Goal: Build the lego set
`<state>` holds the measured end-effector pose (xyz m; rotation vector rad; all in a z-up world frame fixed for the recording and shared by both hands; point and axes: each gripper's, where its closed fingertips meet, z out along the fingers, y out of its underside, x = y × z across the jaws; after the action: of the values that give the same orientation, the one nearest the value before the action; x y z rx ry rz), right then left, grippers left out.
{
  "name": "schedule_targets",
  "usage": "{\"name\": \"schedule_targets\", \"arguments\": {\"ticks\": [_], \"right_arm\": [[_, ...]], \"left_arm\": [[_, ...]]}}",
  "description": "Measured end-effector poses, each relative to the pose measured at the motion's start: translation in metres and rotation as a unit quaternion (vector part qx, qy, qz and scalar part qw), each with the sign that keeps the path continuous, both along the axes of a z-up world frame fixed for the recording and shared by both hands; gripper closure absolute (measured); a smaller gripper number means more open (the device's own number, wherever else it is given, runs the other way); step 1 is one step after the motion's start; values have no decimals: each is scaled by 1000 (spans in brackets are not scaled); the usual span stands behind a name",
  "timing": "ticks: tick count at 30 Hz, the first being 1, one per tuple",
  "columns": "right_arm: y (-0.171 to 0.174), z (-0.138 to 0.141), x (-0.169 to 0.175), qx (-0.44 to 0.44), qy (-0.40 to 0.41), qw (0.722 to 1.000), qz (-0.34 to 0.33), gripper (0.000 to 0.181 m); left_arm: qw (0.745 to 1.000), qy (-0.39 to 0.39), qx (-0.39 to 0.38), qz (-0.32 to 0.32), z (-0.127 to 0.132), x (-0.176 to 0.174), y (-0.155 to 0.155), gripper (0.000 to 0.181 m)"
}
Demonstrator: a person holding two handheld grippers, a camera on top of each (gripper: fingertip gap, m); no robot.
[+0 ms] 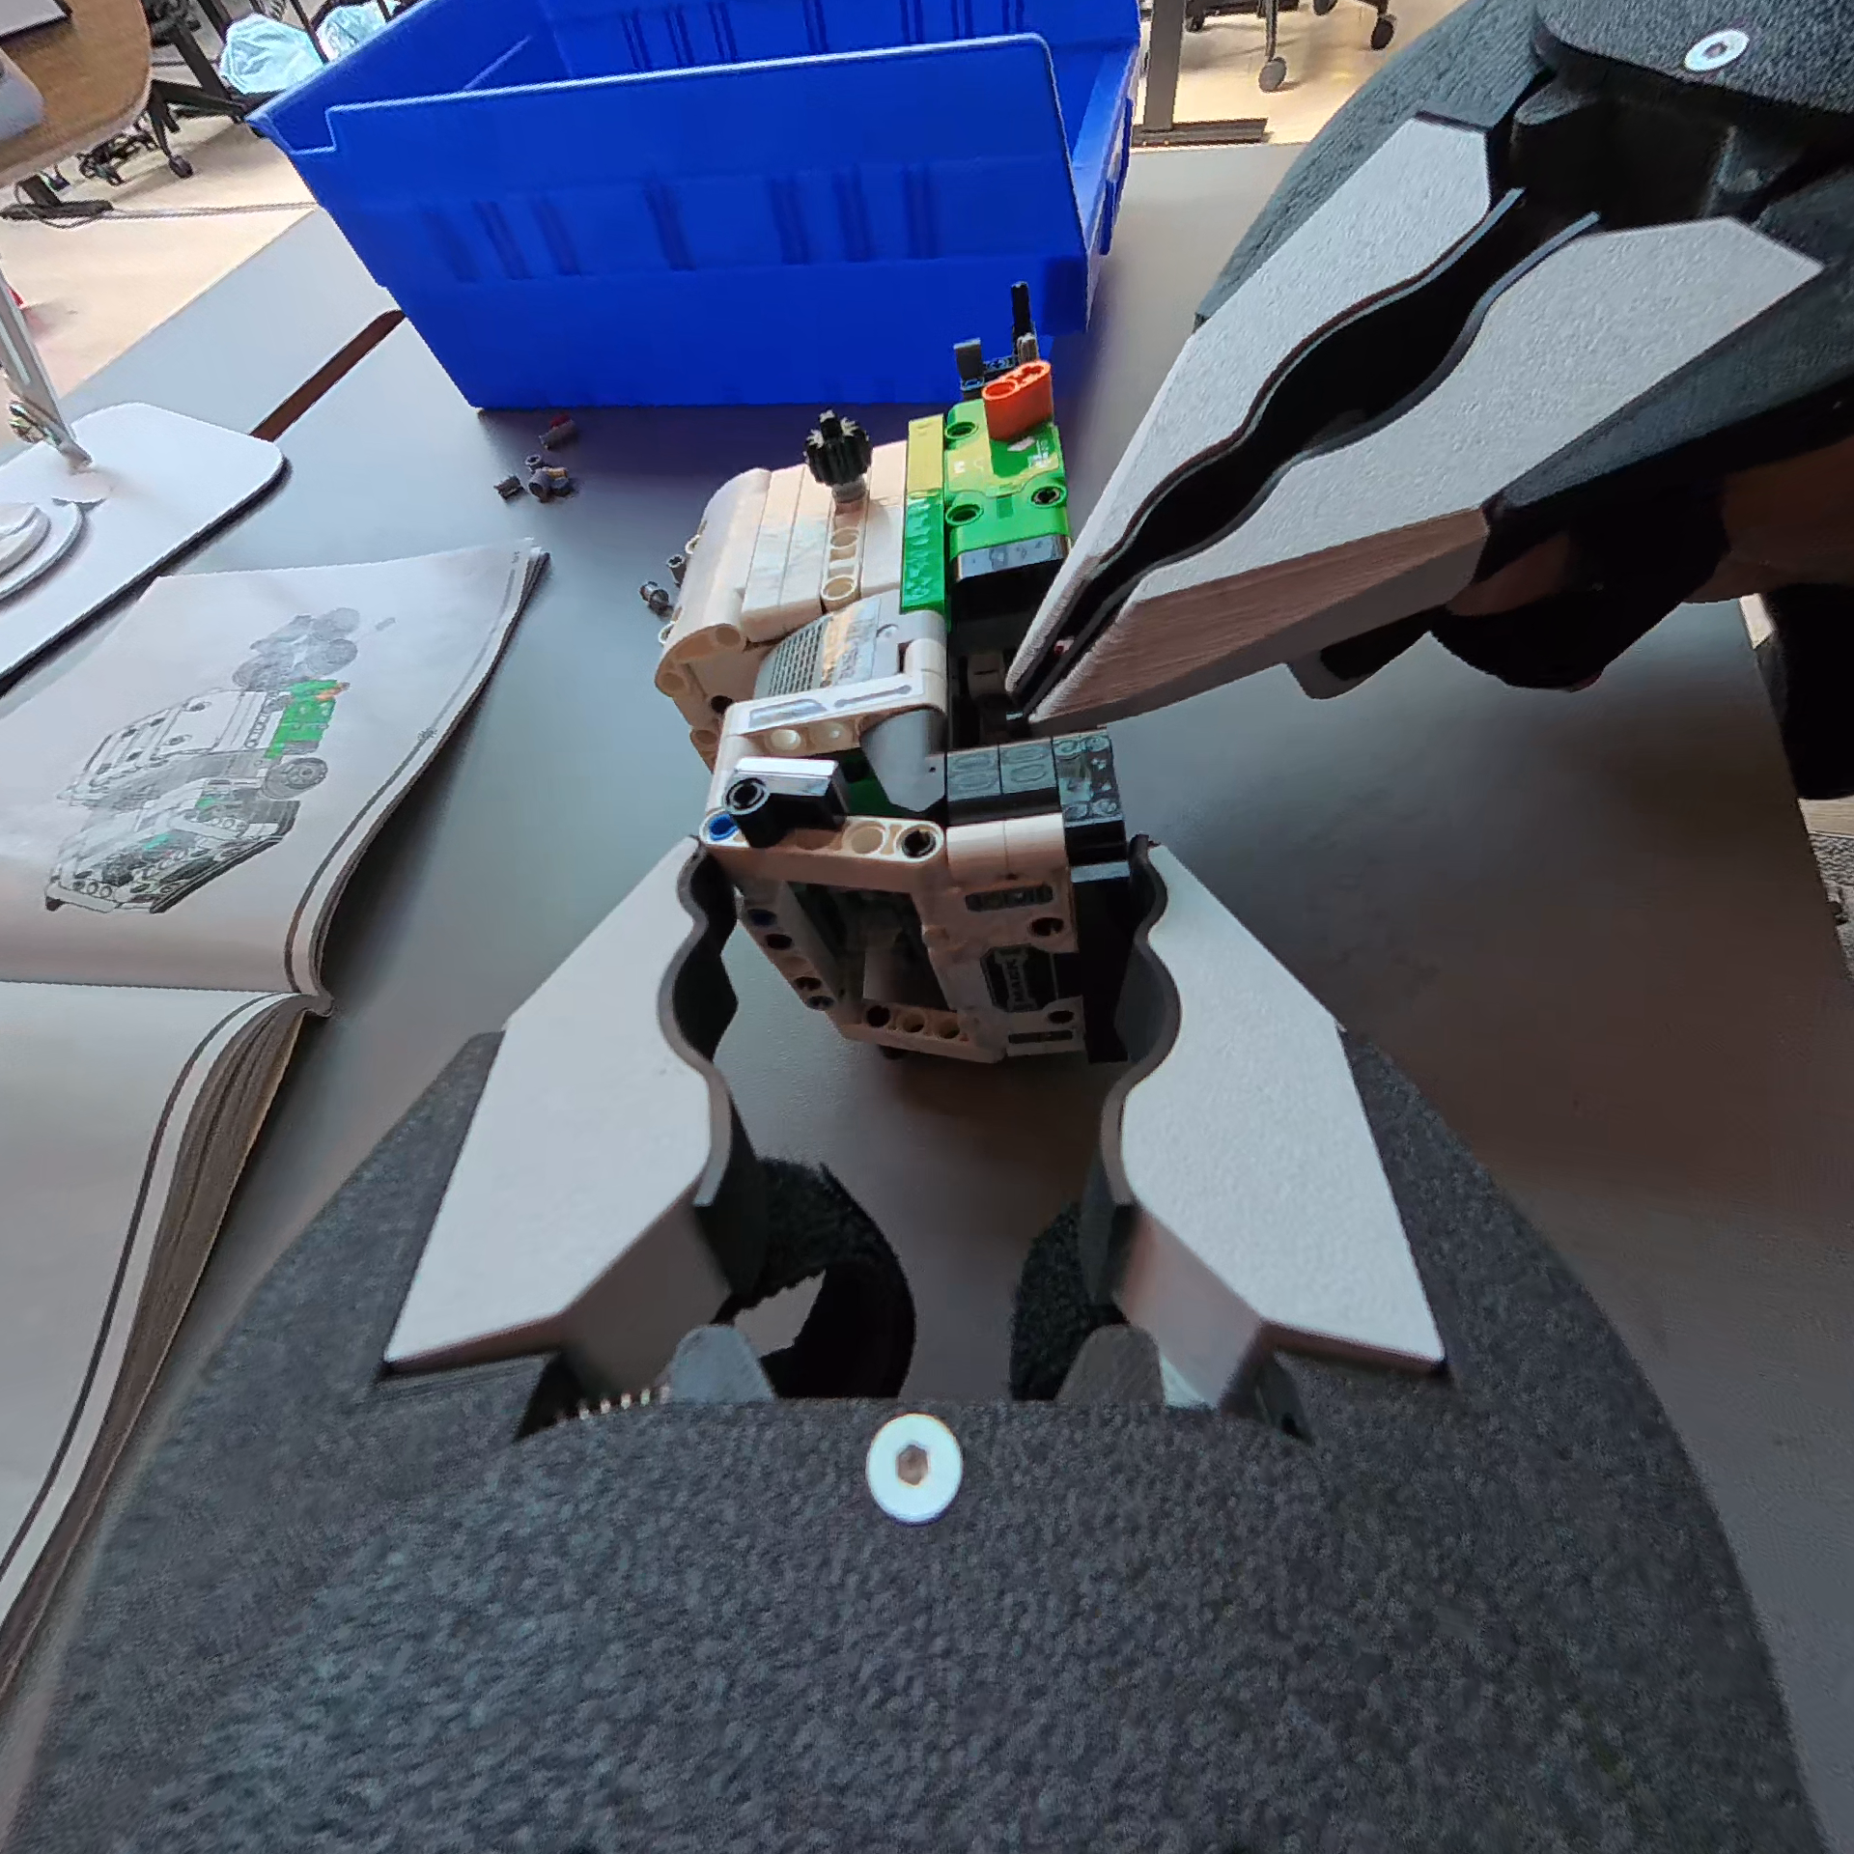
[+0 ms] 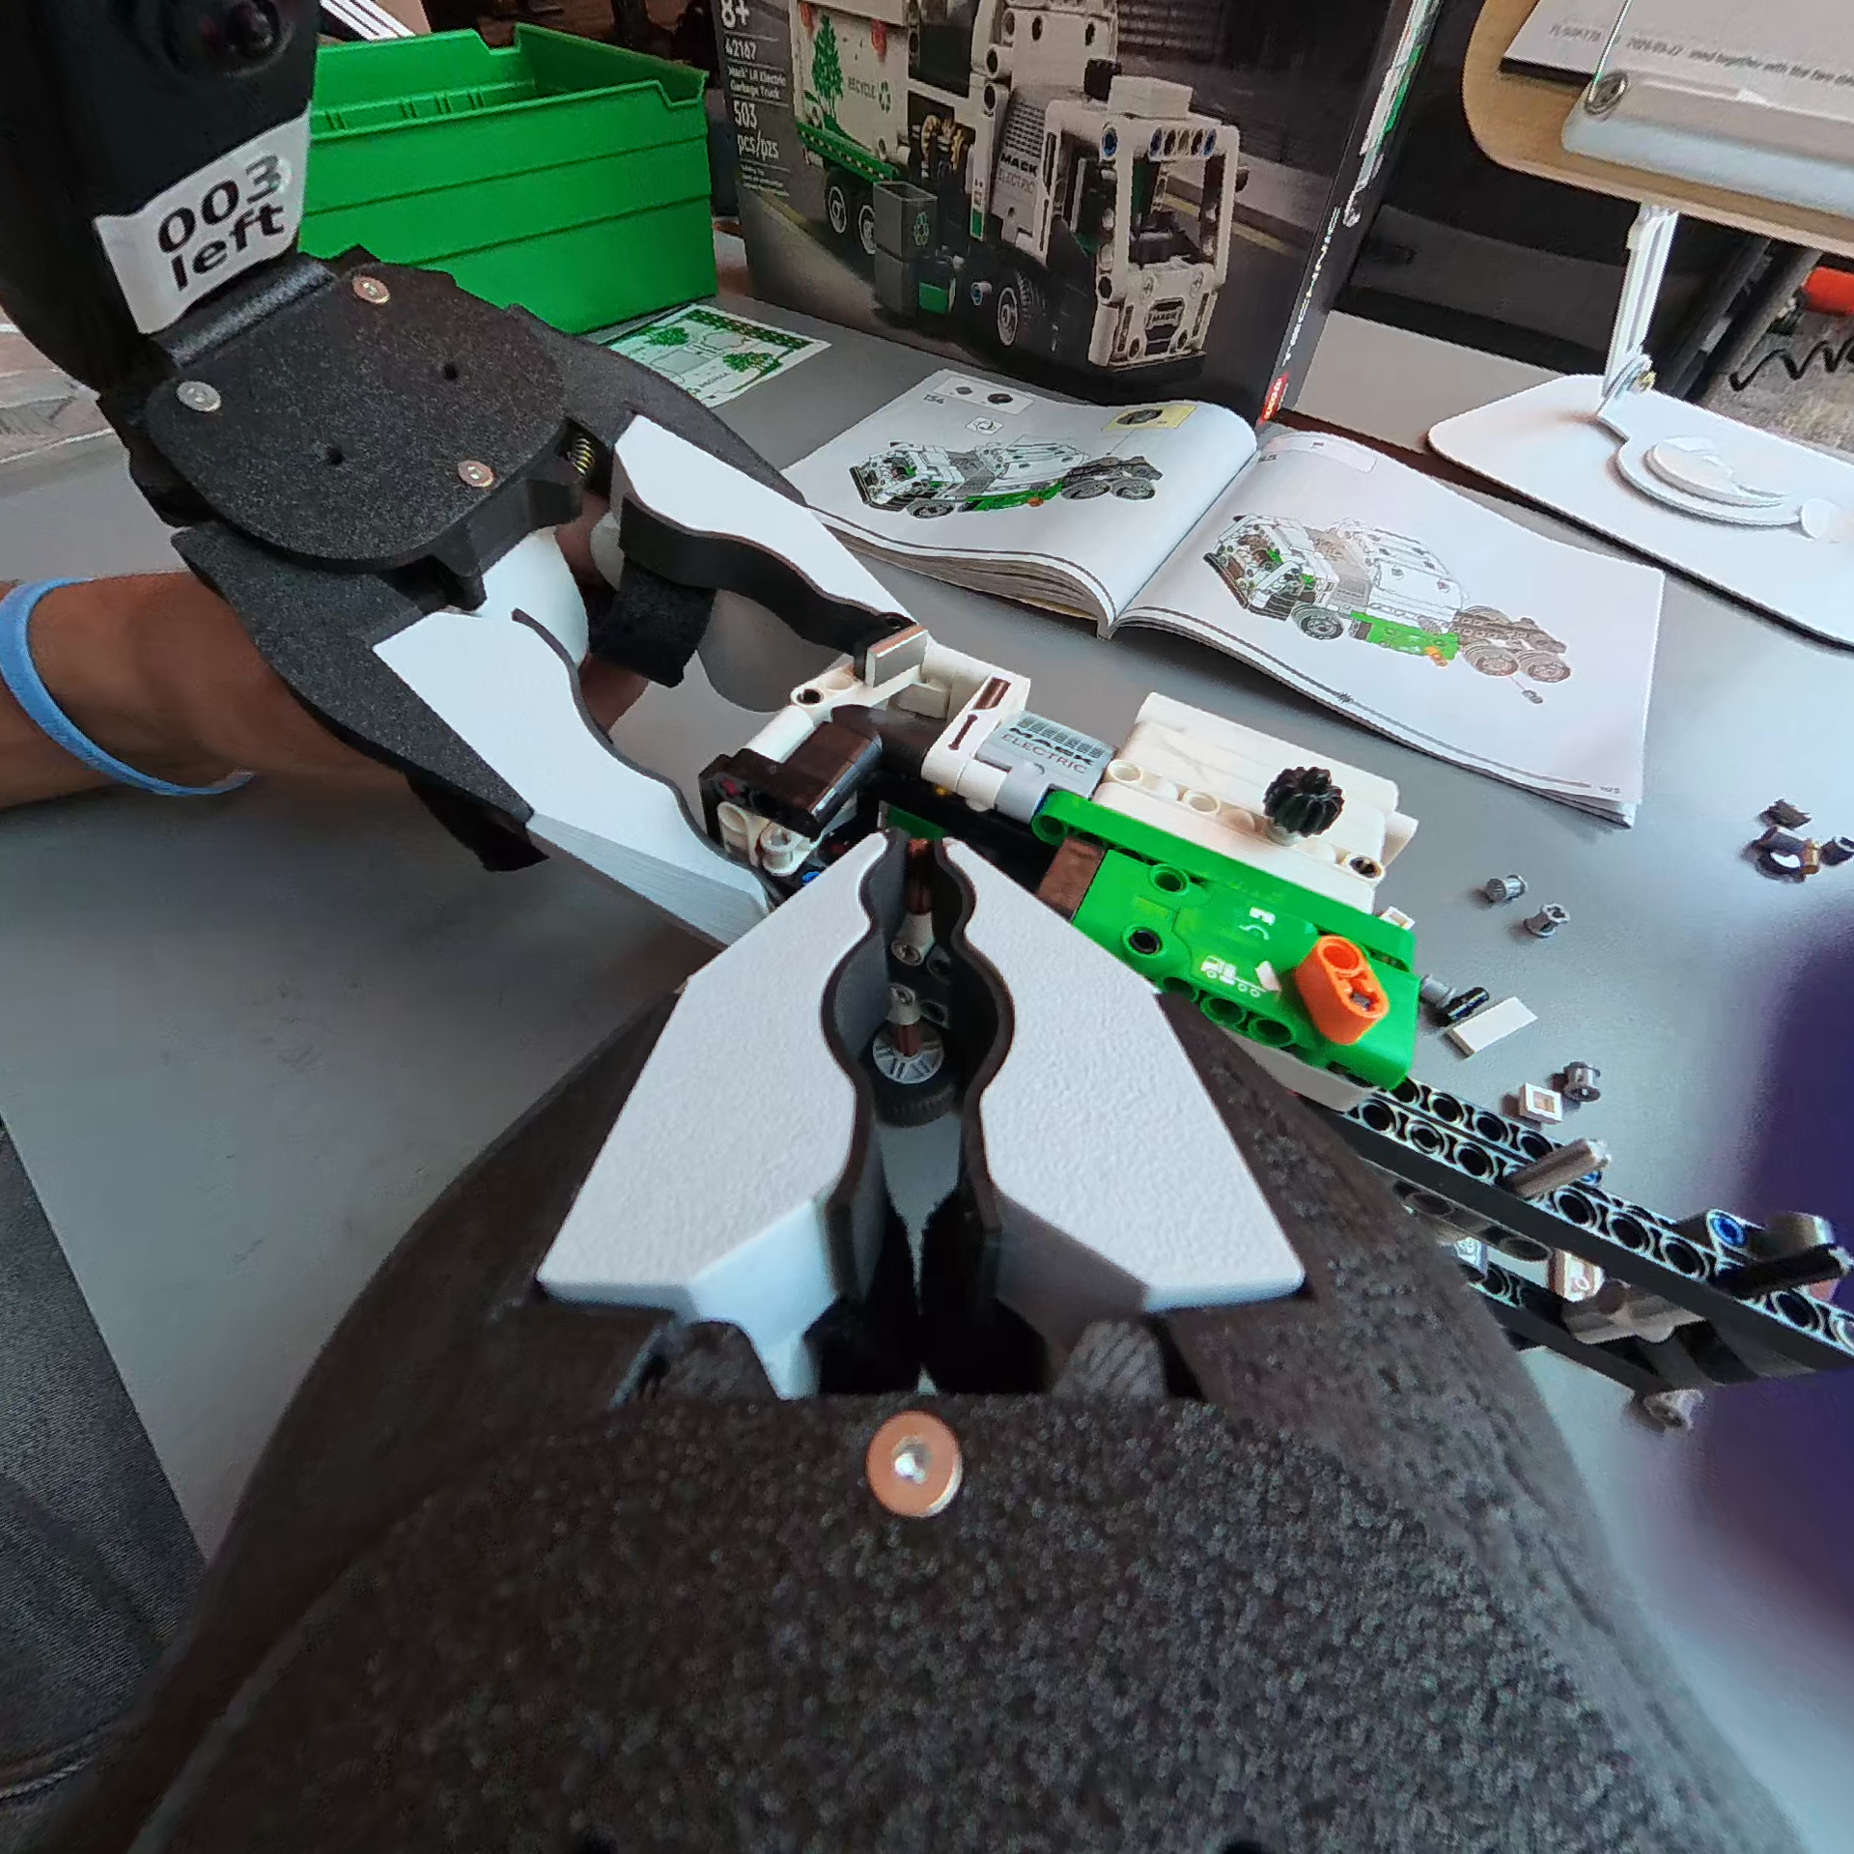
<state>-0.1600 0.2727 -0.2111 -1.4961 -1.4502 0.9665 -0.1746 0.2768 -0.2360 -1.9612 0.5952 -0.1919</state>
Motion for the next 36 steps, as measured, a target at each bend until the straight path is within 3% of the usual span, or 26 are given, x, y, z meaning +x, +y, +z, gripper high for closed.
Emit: {"name": "schedule_targets", "arguments": {"ticks": [9,21,36], "right_arm": [[0,-1,3,18,-2,1000,2,178],[4,-4,5,47,-13,999,-15,178],[-1,-3,1,52,-22,998,-23,178]], "left_arm": [[1000,22,11,-5,2,1,0,105],[1000,-7,14,-9,1,4,2,104],[999,39,9,-20,3,-2,0,106]]}}
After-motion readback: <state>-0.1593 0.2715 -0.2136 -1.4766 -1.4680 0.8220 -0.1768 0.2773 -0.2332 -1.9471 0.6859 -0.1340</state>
